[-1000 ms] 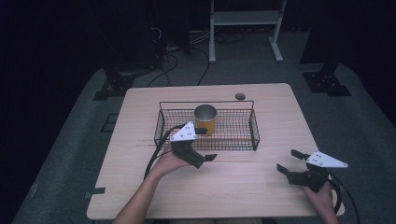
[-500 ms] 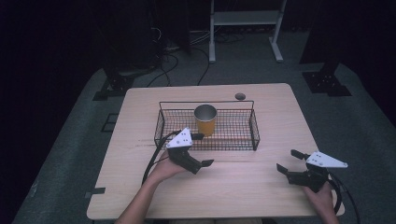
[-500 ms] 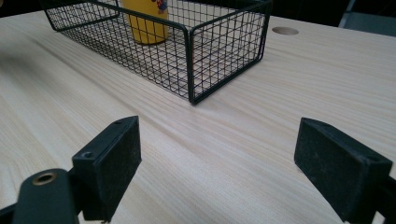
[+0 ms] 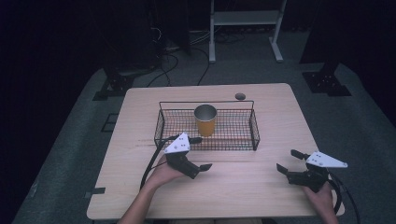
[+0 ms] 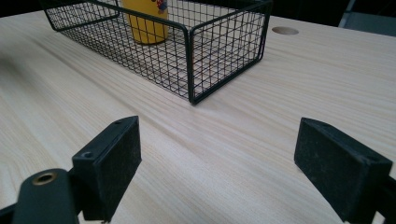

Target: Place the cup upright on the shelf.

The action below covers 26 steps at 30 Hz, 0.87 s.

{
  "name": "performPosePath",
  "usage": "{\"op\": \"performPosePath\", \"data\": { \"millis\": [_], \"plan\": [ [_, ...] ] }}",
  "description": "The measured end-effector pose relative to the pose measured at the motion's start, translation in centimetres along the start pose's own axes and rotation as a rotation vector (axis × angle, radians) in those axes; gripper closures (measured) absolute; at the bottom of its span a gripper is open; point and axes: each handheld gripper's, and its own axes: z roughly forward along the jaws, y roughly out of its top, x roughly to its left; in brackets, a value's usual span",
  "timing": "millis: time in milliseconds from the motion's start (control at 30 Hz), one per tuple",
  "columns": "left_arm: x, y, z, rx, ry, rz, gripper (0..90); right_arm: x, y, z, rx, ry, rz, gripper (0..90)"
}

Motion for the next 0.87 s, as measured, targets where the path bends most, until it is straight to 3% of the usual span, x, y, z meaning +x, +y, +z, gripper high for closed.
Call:
{"op": "performPosePath", "data": {
  "millis": [267,600,867],
  "plan": [
    [-0.6,-0.9,-0.3,0.022,-0.002,-0.008,0.5,0.0,0.0,0.0,0.0,-0.001,0.0,13.7],
    [-1.3,-1.6,-0.7,0.013,-0.003,-0.023,0.5,0.0,0.0,0.0,-0.001,0.0,0.0,13.7],
    [-2.3,-2.3,-1.0,-0.011,0.025,-0.013,0.5,-0.1,0.0,-0.1,-0.005,0.004,-0.002,13.7]
  ]
}}
